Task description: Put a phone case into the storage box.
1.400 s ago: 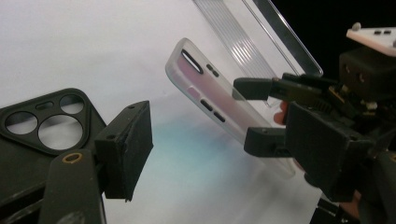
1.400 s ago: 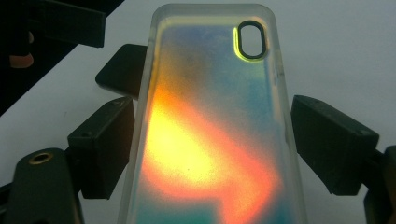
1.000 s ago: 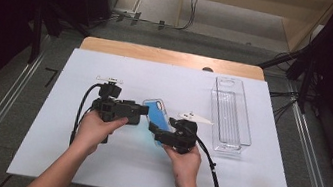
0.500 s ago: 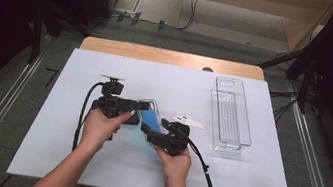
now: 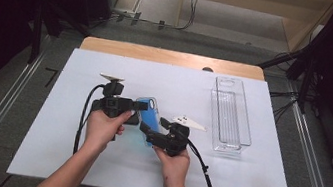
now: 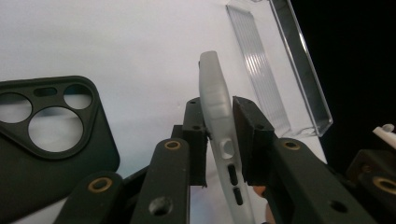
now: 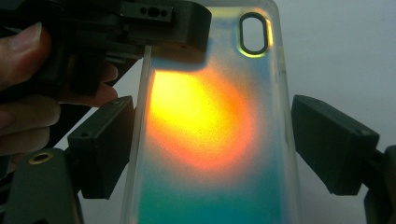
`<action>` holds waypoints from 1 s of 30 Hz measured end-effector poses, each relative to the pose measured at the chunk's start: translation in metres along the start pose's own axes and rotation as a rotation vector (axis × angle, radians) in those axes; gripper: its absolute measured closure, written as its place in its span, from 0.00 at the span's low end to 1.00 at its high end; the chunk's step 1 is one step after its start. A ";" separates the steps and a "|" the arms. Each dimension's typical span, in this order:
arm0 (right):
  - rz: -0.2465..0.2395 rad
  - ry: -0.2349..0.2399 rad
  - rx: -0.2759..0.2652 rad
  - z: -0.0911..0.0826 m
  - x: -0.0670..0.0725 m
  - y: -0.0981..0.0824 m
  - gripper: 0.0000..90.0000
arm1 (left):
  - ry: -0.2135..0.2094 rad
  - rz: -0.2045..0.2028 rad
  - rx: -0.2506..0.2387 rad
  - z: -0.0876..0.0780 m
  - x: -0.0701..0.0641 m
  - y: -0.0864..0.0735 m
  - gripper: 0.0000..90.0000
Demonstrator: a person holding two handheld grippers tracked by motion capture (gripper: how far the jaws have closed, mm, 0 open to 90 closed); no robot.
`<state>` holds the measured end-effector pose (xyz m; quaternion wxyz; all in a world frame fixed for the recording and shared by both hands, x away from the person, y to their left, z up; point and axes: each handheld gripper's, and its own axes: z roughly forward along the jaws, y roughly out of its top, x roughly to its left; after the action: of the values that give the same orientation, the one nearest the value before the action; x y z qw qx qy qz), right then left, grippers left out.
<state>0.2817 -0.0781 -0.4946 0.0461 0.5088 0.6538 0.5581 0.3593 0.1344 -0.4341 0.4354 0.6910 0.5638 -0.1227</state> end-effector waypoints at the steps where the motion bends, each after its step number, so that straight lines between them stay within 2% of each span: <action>1: -0.002 -0.002 0.004 0.000 0.000 0.000 0.17 | -0.010 -0.007 -0.001 0.000 0.000 0.000 0.86; 3: -0.017 -0.012 0.003 0.001 0.001 -0.001 0.17 | -0.020 0.007 0.000 0.000 0.000 0.000 0.88; 11: -0.056 -0.035 -0.015 0.002 0.004 -0.003 0.16 | -0.060 -0.021 -0.005 -0.003 0.001 0.000 0.90; 17: -0.071 -0.012 -0.019 -0.001 0.003 -0.001 0.15 | -0.078 -0.026 -0.004 -0.004 -0.002 0.000 0.90; 18: -0.073 -0.004 -0.017 -0.001 0.002 0.000 0.14 | -0.078 -0.020 -0.010 -0.004 -0.002 0.000 0.90; 19: -0.077 0.027 -0.012 -0.002 0.000 0.001 0.09 | -0.082 -0.019 -0.008 -0.005 -0.004 0.000 0.90; 20: -0.077 0.027 -0.012 -0.002 0.000 0.001 0.09 | -0.082 -0.019 -0.008 -0.005 -0.004 0.000 0.90; 22: -0.083 0.015 0.002 -0.002 0.000 0.004 0.00 | -0.075 -0.008 -0.011 -0.006 -0.006 0.000 0.90; 24: -0.086 0.007 0.008 -0.004 0.000 0.006 0.00 | -0.070 0.006 -0.012 -0.007 -0.008 0.000 0.90; 25: -0.076 0.036 0.018 -0.006 -0.002 0.008 0.00 | -0.068 0.010 -0.014 -0.008 -0.008 0.000 0.90; 26: -0.076 0.036 0.018 -0.006 -0.002 0.008 0.00 | -0.063 0.015 -0.019 -0.008 -0.009 0.000 0.90; 27: -0.070 0.050 0.033 -0.006 -0.003 0.009 0.00 | -0.064 0.018 -0.019 -0.008 -0.009 0.000 0.90; 30: -0.071 0.051 0.078 -0.008 -0.004 0.011 0.00 | -0.049 0.041 -0.039 -0.010 -0.011 0.000 0.90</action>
<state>0.2856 -0.0882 -0.4852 0.0292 0.4722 0.6939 0.5429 0.3527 0.1349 -0.4209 0.4648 0.6905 0.5412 -0.1195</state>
